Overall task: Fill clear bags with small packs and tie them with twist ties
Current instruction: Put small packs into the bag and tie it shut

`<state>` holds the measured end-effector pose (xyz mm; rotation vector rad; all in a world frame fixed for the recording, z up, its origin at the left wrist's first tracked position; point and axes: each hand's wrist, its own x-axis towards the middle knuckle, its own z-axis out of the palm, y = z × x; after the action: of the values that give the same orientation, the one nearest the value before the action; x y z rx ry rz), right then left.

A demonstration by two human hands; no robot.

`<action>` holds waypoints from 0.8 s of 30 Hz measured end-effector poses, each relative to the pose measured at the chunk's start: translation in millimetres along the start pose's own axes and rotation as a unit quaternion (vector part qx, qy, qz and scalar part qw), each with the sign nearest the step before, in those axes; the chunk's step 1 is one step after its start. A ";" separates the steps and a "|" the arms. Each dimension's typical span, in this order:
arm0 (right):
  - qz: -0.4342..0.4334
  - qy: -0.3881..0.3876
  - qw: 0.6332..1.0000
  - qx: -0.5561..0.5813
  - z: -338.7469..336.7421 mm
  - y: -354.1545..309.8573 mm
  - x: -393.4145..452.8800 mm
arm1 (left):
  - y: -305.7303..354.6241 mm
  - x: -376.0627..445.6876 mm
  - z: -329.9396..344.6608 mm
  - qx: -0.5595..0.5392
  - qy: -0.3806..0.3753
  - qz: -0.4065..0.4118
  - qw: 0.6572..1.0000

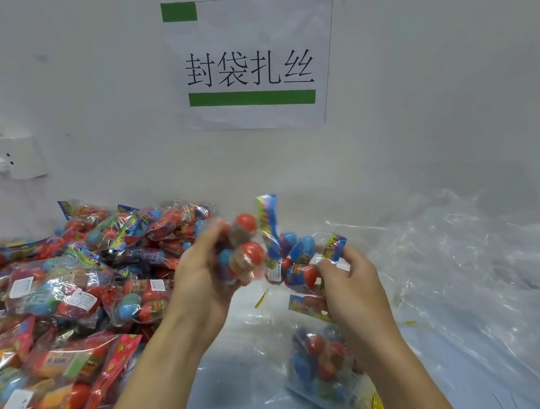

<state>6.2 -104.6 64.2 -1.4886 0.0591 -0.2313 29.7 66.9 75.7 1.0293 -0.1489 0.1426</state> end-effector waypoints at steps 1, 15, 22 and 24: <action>-0.008 -0.009 1.000 -0.009 1.4 0.0 -0.5 | -2.1 -0.6 7.4 0.060 0.012 0.019 0.998; -0.009 -0.144 0.983 0.111 -1.9 -8.6 -7.6 | -19.4 -9.3 25.9 0.212 0.013 0.134 0.968; -0.095 0.016 0.995 0.040 11.2 -8.5 -5.9 | -28.5 -19.9 41.9 0.260 -0.002 0.160 0.952; -0.120 0.069 0.990 0.008 9.5 -6.6 -4.9 | -23.5 -19.8 43.9 0.264 -0.017 0.126 0.956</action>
<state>2.3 -94.7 71.1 -1.4612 -0.0122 -0.5284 12.2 16.3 74.5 1.5458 -0.2835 0.4131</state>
